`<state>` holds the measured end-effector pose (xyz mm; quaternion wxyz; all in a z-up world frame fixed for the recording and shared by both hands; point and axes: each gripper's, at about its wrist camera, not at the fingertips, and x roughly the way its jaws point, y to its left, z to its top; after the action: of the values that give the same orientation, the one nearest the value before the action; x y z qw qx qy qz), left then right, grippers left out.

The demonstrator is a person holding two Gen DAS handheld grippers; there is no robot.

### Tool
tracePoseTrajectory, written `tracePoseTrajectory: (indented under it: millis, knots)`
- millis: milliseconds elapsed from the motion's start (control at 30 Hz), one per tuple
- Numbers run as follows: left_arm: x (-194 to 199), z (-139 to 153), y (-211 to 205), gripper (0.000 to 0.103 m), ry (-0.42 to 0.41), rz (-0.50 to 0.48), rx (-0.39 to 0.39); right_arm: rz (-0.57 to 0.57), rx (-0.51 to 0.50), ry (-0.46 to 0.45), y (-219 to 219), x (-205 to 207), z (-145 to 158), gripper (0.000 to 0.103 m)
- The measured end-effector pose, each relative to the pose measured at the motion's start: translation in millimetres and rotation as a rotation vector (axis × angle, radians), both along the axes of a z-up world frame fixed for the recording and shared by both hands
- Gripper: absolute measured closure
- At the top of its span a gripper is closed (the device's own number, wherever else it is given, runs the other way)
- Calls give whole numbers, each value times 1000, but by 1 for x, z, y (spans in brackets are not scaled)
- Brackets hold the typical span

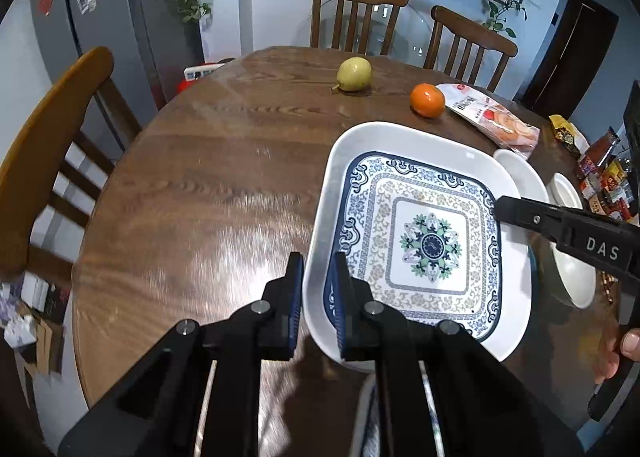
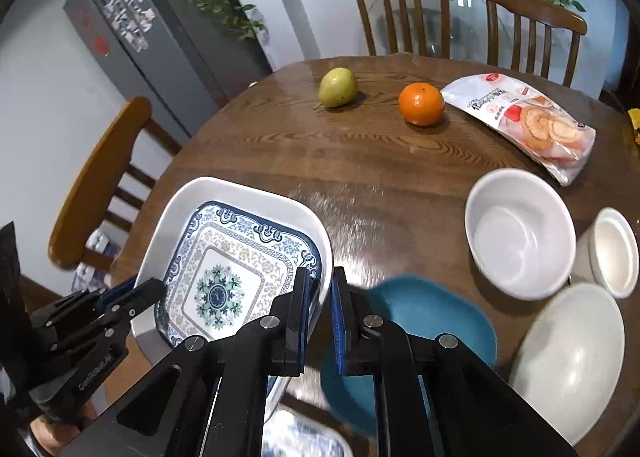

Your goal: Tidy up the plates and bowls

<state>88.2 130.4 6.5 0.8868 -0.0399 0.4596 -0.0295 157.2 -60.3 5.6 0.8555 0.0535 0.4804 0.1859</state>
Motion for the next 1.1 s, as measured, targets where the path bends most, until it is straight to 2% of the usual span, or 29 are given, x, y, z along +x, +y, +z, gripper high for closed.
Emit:
tracePoseTrajectory:
  millis: [433,633,1100]
  knots:
    - [-69,-21,-17,92,83,60,-44,55,18,73,-22,-69,-19,91]
    - [-92,-27,-27,92,99,76,-23,85,14,95,-25,-87,-28,91]
    - [-116,-49,-38,91,151,71,25,108,8,152,-33,-118,-50,91]
